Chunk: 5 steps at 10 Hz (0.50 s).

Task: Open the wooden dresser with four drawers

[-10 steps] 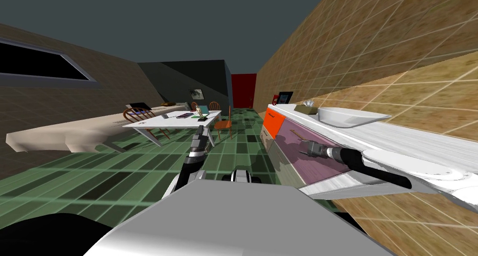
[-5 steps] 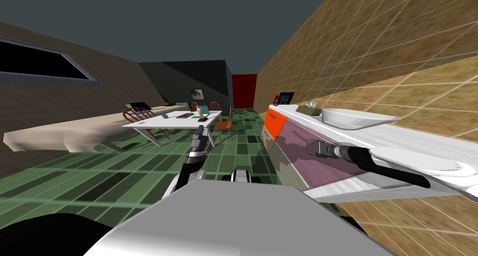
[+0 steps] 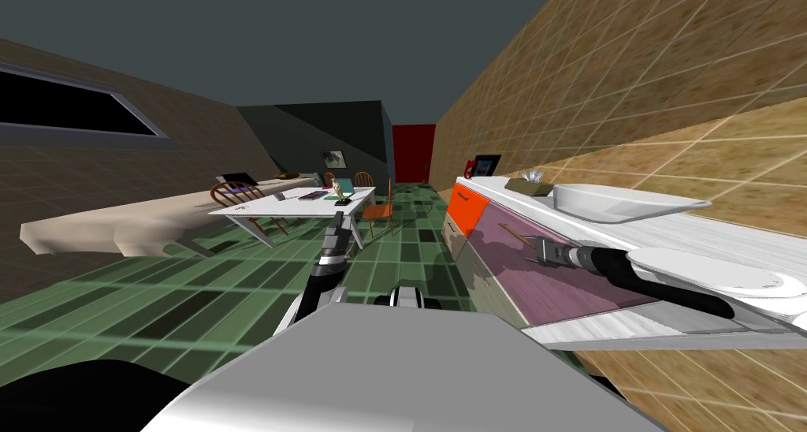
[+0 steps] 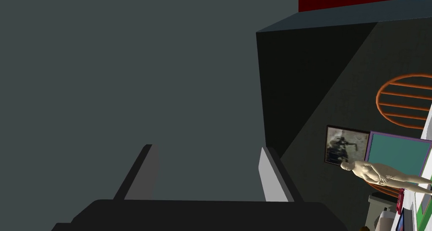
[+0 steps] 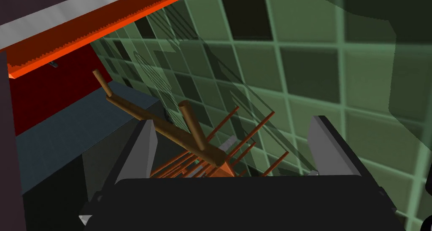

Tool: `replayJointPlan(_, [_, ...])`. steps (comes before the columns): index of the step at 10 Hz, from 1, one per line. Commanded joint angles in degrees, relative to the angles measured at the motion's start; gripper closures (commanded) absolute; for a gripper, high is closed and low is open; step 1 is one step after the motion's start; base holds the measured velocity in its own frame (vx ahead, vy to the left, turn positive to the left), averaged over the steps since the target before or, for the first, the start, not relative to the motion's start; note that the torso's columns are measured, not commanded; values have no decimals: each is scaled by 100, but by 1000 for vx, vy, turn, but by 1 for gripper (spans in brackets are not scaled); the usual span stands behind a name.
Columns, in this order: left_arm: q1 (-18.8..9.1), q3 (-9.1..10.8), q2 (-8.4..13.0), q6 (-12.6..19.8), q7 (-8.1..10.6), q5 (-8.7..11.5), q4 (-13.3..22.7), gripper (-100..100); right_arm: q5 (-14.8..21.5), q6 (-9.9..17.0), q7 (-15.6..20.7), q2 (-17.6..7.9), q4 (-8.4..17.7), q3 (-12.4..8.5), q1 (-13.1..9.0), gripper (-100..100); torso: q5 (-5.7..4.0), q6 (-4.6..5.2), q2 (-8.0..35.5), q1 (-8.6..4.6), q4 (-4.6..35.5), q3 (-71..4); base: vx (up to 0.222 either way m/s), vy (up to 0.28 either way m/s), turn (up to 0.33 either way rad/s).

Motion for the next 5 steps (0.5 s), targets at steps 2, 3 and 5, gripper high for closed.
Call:
replayJointPlan(2, [0, -1, -1, 0, 0, 0, 0, 0, -12, 18, -30, -46, -31, -30, 9, 100, -16, 1, 5, 19, -11, 7, -5, 129, -4])
replayJointPlan(3, [-1, -2, -2, 0, 0, 0, 0, 0, -16, 21, -45, -63, -48, -33, 22, 100, -10, 3, 15, 23, -8, 11, -17, 171, 4])
replayJointPlan(5, [-1, -2, -2, 0, 0, 0, 0, 0, -25, 28, -74, -96, -81, -40, 49, 100, -5, 10, 15, 18, -3, 10, -3, 217, -8])
